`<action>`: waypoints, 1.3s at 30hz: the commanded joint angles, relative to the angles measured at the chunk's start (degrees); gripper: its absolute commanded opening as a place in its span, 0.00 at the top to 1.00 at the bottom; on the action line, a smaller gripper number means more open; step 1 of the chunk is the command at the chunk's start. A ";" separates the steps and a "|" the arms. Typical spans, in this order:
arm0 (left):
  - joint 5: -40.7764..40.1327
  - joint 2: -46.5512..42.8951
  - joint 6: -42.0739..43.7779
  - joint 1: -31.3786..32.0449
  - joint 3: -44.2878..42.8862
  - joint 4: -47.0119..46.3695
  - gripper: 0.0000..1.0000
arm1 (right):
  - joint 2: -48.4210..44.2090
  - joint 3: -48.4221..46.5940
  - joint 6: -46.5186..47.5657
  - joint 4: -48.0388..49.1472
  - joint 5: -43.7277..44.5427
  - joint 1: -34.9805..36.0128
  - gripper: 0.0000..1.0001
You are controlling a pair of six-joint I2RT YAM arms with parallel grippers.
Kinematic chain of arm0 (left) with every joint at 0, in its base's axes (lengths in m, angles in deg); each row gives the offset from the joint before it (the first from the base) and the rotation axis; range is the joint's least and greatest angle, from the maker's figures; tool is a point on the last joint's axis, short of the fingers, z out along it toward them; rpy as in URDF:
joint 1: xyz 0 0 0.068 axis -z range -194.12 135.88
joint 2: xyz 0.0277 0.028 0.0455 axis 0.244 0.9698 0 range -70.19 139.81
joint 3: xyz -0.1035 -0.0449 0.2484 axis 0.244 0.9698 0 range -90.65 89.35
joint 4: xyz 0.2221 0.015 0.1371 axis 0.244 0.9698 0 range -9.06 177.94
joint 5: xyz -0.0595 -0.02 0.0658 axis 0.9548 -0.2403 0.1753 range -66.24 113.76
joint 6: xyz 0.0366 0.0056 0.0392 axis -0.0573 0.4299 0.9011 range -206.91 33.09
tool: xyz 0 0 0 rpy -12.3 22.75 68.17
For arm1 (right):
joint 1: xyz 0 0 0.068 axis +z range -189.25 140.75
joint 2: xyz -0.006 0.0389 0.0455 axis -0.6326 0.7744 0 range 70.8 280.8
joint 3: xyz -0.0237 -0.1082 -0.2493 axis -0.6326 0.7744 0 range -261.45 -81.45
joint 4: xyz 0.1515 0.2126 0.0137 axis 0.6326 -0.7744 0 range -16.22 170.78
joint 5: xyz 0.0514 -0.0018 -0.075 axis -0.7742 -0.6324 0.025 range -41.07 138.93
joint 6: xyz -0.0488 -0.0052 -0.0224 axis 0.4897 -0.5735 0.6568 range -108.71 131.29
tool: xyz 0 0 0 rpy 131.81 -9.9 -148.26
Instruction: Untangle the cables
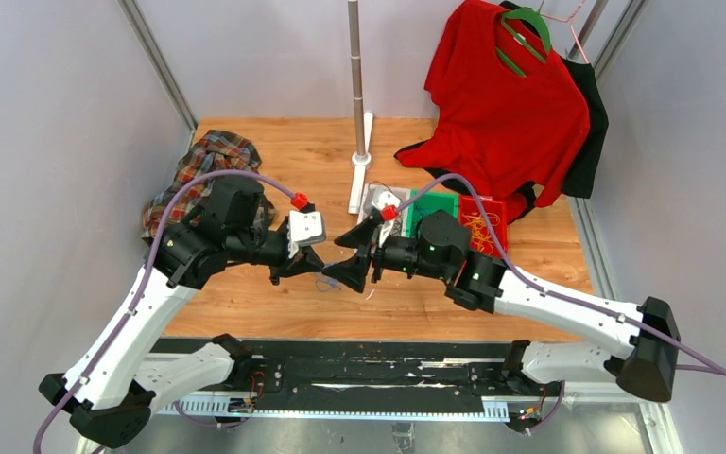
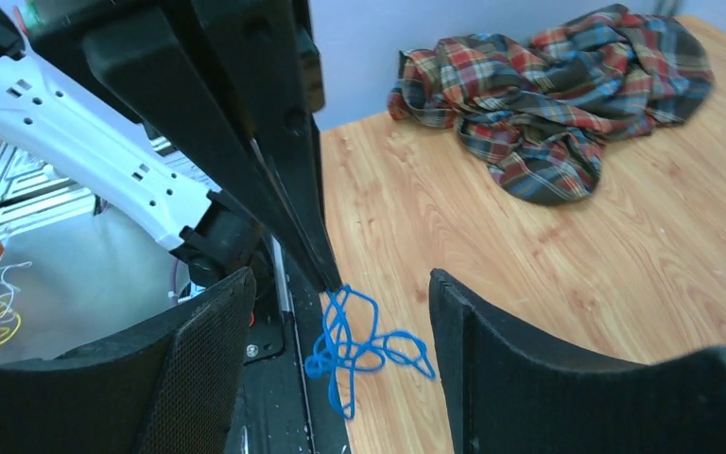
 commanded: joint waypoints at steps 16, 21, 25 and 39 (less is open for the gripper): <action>0.53 -0.45 1.41 0.39 -3.03 1.42 1.00 | 6.71 -6.41 8.10 -11.90 -6.52 0.23 0.71; -4.69 -0.06 1.00 0.39 -3.21 1.38 0.45 | 4.78 -5.51 6.80 -11.61 1.90 -2.13 0.99; -15.84 0.19 0.38 0.34 -1.88 -0.28 0.02 | 3.00 -3.62 6.23 -14.46 12.28 -9.82 0.99; -21.95 2.74 -3.13 -11.29 0.67 -7.44 0.02 | 13.87 -7.11 4.99 -25.83 38.07 -27.33 0.60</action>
